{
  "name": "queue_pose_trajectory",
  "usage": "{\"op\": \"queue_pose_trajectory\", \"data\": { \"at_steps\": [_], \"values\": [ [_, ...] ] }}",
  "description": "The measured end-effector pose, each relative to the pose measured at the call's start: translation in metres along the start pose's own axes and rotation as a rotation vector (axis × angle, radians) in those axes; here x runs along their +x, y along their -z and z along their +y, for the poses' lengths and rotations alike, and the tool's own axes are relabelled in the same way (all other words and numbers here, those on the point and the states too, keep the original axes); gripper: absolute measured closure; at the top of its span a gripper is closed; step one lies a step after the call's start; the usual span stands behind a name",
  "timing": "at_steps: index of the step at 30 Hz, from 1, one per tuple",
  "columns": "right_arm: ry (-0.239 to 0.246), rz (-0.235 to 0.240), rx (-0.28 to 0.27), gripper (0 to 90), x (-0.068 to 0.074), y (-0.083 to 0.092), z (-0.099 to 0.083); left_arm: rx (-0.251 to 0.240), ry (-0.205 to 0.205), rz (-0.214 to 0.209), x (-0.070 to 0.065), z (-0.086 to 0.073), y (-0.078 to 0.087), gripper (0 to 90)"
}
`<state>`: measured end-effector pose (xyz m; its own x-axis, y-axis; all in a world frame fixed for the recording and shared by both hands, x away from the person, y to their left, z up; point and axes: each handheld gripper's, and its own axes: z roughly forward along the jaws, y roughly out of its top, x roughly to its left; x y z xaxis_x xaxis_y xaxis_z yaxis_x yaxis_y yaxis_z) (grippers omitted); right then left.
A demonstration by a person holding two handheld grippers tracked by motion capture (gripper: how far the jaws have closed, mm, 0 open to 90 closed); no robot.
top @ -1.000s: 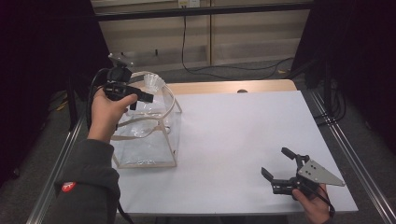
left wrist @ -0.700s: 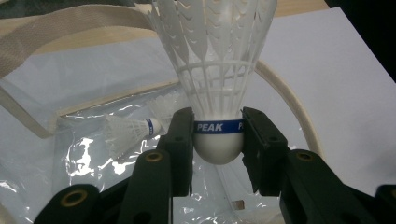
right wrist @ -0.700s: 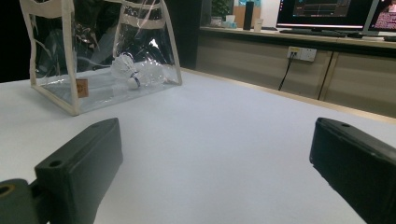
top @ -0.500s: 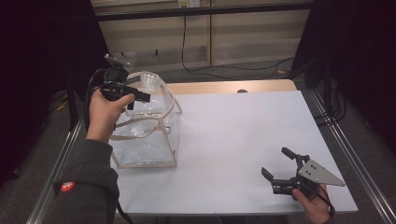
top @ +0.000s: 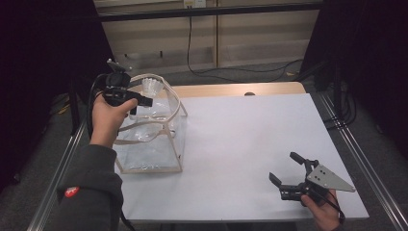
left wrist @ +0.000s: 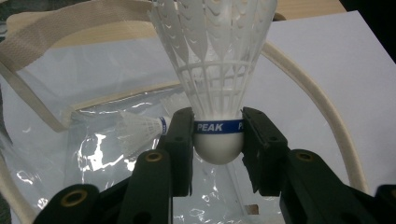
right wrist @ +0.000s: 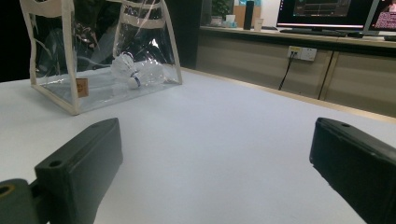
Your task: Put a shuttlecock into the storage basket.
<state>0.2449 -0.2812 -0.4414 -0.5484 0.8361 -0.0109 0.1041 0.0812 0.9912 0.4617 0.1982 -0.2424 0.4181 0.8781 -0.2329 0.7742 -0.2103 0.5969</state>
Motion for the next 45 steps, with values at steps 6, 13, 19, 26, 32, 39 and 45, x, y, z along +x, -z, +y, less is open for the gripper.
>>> {"op": "queue_pose_trajectory", "data": {
  "at_steps": [6,13,19,26,32,39,45],
  "values": [
    [0.000,0.001,0.001,2.5,0.000,0.000,0.000,0.003,0.007,0.011,0.003,-0.002,-0.003,65.6],
    [0.003,-0.002,0.000,2.5,0.000,0.000,0.000,0.000,0.020,0.022,0.005,-0.004,-0.006,65.5],
    [0.004,0.000,0.001,2.5,0.000,0.000,0.000,0.016,0.024,0.028,0.010,-0.007,-0.009,65.6],
    [0.004,0.000,0.001,2.5,0.000,0.000,0.000,0.019,0.034,0.024,0.012,-0.010,-0.011,65.5],
    [0.001,-0.001,0.001,2.5,0.000,0.000,0.000,0.018,0.047,0.032,0.015,-0.011,-0.012,65.5],
    [0.002,-0.001,0.001,2.5,0.000,0.000,0.000,0.035,0.041,0.038,0.016,-0.013,-0.013,65.5],
    [0.001,-0.001,0.001,2.5,0.000,0.000,0.000,0.042,0.052,0.041,0.017,-0.016,-0.017,65.5]
  ]
}}
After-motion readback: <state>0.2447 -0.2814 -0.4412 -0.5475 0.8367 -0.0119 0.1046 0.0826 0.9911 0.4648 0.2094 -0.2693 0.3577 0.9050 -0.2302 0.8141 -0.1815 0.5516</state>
